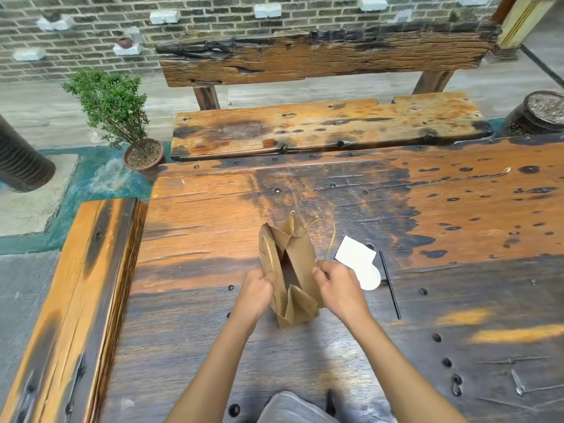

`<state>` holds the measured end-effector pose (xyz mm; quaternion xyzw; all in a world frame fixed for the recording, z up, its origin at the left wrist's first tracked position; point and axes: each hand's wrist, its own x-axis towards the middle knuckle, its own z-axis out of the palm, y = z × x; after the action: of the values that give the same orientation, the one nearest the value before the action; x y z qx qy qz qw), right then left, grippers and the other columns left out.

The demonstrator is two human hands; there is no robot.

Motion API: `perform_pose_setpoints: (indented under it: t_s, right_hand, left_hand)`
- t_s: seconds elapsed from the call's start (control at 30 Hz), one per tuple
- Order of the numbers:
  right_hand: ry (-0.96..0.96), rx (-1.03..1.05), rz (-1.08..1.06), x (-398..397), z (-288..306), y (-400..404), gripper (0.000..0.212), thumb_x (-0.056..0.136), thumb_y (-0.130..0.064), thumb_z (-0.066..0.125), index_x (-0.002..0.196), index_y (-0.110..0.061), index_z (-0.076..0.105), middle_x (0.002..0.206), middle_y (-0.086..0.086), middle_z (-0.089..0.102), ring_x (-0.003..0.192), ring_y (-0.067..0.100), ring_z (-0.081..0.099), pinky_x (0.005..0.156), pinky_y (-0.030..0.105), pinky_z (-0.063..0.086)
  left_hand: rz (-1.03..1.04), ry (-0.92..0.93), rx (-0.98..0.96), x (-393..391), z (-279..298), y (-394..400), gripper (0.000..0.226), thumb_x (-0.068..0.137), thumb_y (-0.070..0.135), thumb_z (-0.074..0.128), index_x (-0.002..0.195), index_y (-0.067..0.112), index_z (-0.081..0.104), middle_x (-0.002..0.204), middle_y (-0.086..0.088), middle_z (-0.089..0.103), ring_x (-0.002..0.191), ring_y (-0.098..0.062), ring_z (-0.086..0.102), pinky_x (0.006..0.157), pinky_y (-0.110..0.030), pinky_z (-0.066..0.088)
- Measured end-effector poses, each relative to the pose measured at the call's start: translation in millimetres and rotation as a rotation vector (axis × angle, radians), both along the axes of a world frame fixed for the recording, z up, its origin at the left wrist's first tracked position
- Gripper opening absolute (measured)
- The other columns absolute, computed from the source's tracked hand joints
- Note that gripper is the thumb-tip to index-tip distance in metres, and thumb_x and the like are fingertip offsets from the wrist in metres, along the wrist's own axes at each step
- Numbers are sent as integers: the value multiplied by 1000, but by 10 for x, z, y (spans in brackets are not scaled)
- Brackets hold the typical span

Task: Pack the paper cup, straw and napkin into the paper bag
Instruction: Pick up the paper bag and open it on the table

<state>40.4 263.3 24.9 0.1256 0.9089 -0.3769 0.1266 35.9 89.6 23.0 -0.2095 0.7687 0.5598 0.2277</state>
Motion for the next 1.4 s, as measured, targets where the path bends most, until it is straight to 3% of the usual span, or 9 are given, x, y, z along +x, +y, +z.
perform_pose_setpoints:
  t_s: [0.23, 0.4, 0.47, 0.53, 0.67, 0.83, 0.97, 1.2, 1.4]
  right_hand:
    - [101, 118, -173, 11, 83, 223, 24, 92, -21, 48, 74, -10, 59, 73, 17, 66, 76, 39, 60, 66, 39, 49]
    - [93, 97, -146, 55, 84, 223, 21, 92, -19, 48, 78, -10, 61, 72, 18, 65, 75, 38, 59, 65, 40, 49]
    - [90, 69, -124, 56, 84, 225, 22, 93, -20, 47, 80, -10, 63, 70, 16, 65, 74, 37, 59, 65, 40, 49]
    - [85, 60, -91, 49, 100, 233, 24, 93, -21, 47, 77, -11, 62, 66, 13, 64, 71, 36, 59, 64, 40, 48]
    - [87, 83, -53, 11, 154, 270, 25, 92, -21, 48, 70, -11, 54, 56, 6, 56, 65, 34, 55, 58, 37, 44]
    - [88, 114, -41, -40, 217, 313, 24, 92, -22, 48, 72, -11, 57, 53, 2, 52, 65, 34, 55, 56, 36, 43]
    - [84, 138, -23, -82, 224, 337, 26, 93, -24, 47, 68, -19, 53, 54, -1, 50, 66, 33, 57, 57, 36, 45]
    - [98, 151, 62, -146, 232, 333, 21, 95, -30, 46, 97, -30, 67, 68, 2, 62, 73, 33, 62, 65, 37, 49]
    - [96, 144, 92, -197, 184, 402, 20, 97, -27, 45, 95, -26, 66, 68, -3, 52, 65, 24, 49, 62, 32, 42]
  left_hand:
    - [-7, 44, -175, -73, 59, -381, 27, 93, 14, 41, 66, 14, 47, 65, -6, 48, 63, -20, 44, 60, -33, 31]
    - [-17, 94, -145, -152, 11, -440, 26, 92, 8, 52, 116, 14, 61, 102, -4, 71, 84, -17, 63, 58, -20, 45]
    - [-9, 178, -124, -153, 24, -445, 68, 93, 13, 59, 151, 30, 27, 126, -3, 61, 105, -19, 60, 73, -25, 46]
    - [-112, 364, -198, -161, 69, -465, 93, 91, 14, 64, 152, 48, 3, 146, 2, 42, 126, -19, 46, 96, -34, 40]
    - [-524, 677, -415, -284, 179, -600, 88, 84, 12, 62, 149, 51, 17, 165, 9, 6, 150, -21, 14, 113, -44, 24]
    - [-882, 742, -583, -455, 260, -719, 41, 87, 34, 50, 128, 29, 49, 162, 3, 21, 147, -21, 19, 111, -50, 30]
    - [-926, 726, -486, -620, 291, -758, 44, 94, 5, 45, 134, 22, 52, 147, 7, 39, 135, -12, 38, 110, -38, 36]
    - [-934, 862, -776, -849, 349, -425, 37, 100, 18, 43, 126, 35, 62, 87, 7, 43, 82, -16, 37, 68, -35, 40]
    - [-951, 900, -815, -981, 337, -237, 25, 99, 42, 37, 87, 26, 52, 80, 7, 30, 66, -10, 36, 49, -31, 38]
